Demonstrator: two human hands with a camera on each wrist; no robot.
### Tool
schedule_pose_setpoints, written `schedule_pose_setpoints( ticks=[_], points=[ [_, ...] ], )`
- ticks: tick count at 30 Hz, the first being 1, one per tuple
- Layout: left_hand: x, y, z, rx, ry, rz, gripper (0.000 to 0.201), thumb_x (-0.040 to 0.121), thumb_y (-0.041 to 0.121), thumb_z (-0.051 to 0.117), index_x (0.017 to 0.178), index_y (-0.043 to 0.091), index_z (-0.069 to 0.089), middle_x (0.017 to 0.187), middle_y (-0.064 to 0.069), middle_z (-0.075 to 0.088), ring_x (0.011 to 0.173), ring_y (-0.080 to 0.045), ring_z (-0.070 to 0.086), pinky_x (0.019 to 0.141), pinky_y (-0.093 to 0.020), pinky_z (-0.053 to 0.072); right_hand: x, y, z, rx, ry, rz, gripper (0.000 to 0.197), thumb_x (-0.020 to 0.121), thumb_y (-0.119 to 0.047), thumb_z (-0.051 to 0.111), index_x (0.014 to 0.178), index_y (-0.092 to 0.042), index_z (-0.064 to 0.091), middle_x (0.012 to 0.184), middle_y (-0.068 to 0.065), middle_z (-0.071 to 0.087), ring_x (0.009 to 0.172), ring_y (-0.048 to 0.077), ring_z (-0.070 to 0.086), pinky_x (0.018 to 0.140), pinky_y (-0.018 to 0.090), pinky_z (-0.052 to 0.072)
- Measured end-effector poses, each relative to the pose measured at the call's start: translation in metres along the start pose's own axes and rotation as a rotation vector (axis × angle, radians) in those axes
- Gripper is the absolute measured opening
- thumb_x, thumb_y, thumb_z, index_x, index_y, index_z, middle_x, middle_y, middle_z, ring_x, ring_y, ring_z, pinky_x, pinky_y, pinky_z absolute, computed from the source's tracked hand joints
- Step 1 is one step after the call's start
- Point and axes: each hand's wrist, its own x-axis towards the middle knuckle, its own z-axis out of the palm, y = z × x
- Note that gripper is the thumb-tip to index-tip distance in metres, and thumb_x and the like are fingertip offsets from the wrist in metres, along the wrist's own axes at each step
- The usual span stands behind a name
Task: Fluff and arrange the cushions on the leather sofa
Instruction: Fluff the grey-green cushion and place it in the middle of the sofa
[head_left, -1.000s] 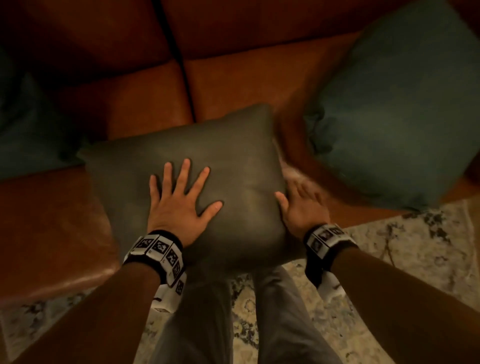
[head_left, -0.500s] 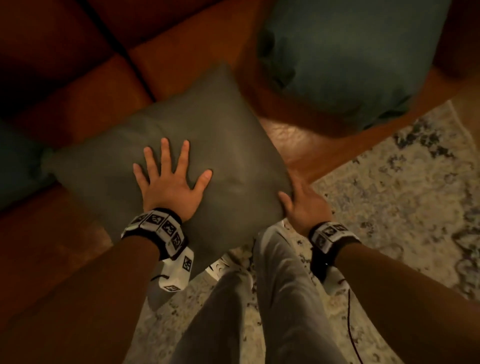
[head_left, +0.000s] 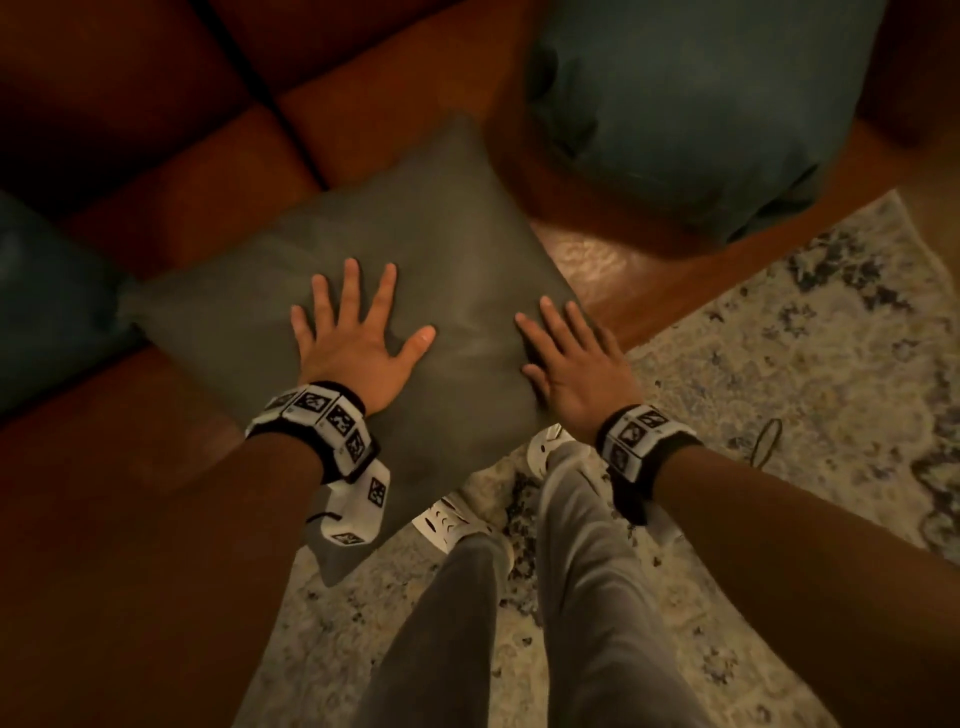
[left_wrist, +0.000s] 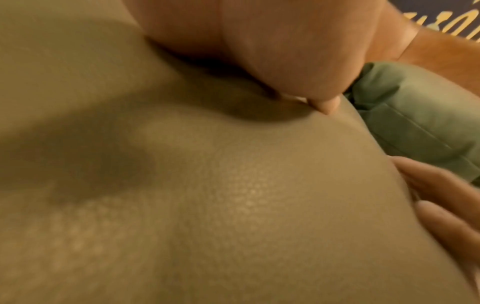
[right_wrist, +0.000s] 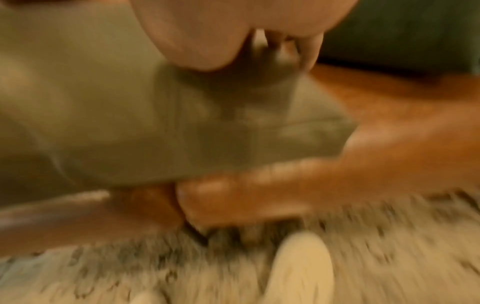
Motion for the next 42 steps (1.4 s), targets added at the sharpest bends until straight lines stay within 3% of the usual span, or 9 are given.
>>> schedule_pose_setpoints(
  ticks=[7,13,17,22,26,30,37,40,42],
  points=[
    [-0.025,0.017,-0.002,-0.107,0.227,-0.086,0.076,0.088,0.070,0.028,0.151,0.041,-0.003,0.163,0.000,-0.005,0.149,-0.035,-0.004,0.117,-0.059,0.002,0.048,-0.068,-0.065,-0.194,-0.025,-0.281,0.073,0.095,-0.058,0.039,0.156,-0.030,0.011,0.166,0.006,0.004,0.153,0.030,0.003,0.120,0.056,0.012],
    [-0.113,0.018,0.101,-0.043,0.239,-0.014,0.066,0.095,0.061,0.033,0.152,0.040,0.007,0.163,0.003,-0.001,0.149,-0.031,-0.001,0.117,-0.058,0.002,0.071,-0.050,-0.044,-0.271,-0.047,-0.332,0.073,0.095,-0.065,0.033,0.156,-0.034,0.008,0.166,0.004,0.007,0.152,0.029,0.010,0.118,0.054,0.020],
    [-0.156,-0.025,0.163,-0.359,0.112,-0.467,0.070,0.091,0.066,0.029,0.145,0.052,-0.013,0.157,0.010,-0.027,0.147,-0.037,-0.008,0.109,-0.069,0.007,0.067,-0.059,-0.042,-0.283,-0.049,-0.362,0.072,0.096,-0.066,0.030,0.156,-0.034,0.007,0.166,0.005,0.006,0.152,0.030,0.010,0.118,0.056,0.019],
    [-0.173,-0.021,0.155,-0.897,0.221,-1.084,0.080,0.093,0.054,0.041,0.152,0.035,-0.010,0.162,-0.013,-0.006,0.146,-0.043,0.005,0.113,-0.065,0.015,0.068,-0.065,-0.046,-0.271,-0.097,-0.319,0.072,0.098,-0.061,0.030,0.157,-0.031,0.002,0.166,0.006,0.002,0.152,0.032,0.005,0.118,0.058,0.018],
    [-0.123,0.033,0.079,-0.515,0.551,-0.573,0.073,0.092,0.052,0.038,0.154,0.032,0.006,0.162,-0.009,0.001,0.149,-0.034,0.000,0.117,-0.055,-0.001,0.075,-0.065,-0.050,-0.305,-0.130,-0.337,0.073,0.097,-0.062,0.031,0.157,-0.030,0.002,0.166,0.007,0.002,0.152,0.033,0.006,0.117,0.057,0.020],
    [-0.080,0.033,0.076,-0.155,0.430,-0.091,0.062,0.093,0.063,0.028,0.151,0.041,0.019,0.163,-0.002,0.006,0.150,-0.031,0.002,0.119,-0.054,0.002,0.081,-0.058,-0.055,-0.387,-0.083,-0.355,0.074,0.095,-0.067,0.030,0.156,-0.033,0.004,0.166,0.004,0.006,0.152,0.028,0.011,0.114,0.057,0.024],
    [-0.138,-0.040,0.174,-0.827,0.223,-0.835,0.064,0.087,0.076,0.019,0.141,0.060,-0.011,0.162,0.009,-0.008,0.148,-0.036,0.003,0.114,-0.066,0.002,0.080,-0.065,-0.053,-0.458,-0.124,-0.395,0.072,0.096,-0.066,0.027,0.155,-0.034,0.001,0.166,0.002,0.005,0.152,0.025,0.010,0.114,0.058,0.024],
    [-0.154,-0.063,0.171,-1.082,0.235,-1.173,0.064,0.093,0.066,0.008,0.152,0.041,-0.003,0.163,-0.003,0.001,0.148,-0.035,0.008,0.116,-0.061,0.008,0.082,-0.067,-0.056,-0.441,-0.141,-0.352,0.072,0.097,-0.063,0.029,0.156,-0.033,0.001,0.166,0.003,0.004,0.152,0.027,0.008,0.114,0.057,0.025],
    [-0.135,-0.069,0.125,-0.955,0.422,-1.158,0.063,0.100,0.054,0.015,0.155,0.026,0.007,0.163,-0.008,0.005,0.149,-0.031,0.005,0.119,-0.054,0.004,0.085,-0.070,-0.059,-0.451,-0.152,-0.354,0.072,0.097,-0.062,0.030,0.156,-0.031,0.001,0.166,0.004,0.005,0.152,0.028,0.010,0.115,0.055,0.026]
  ],
)
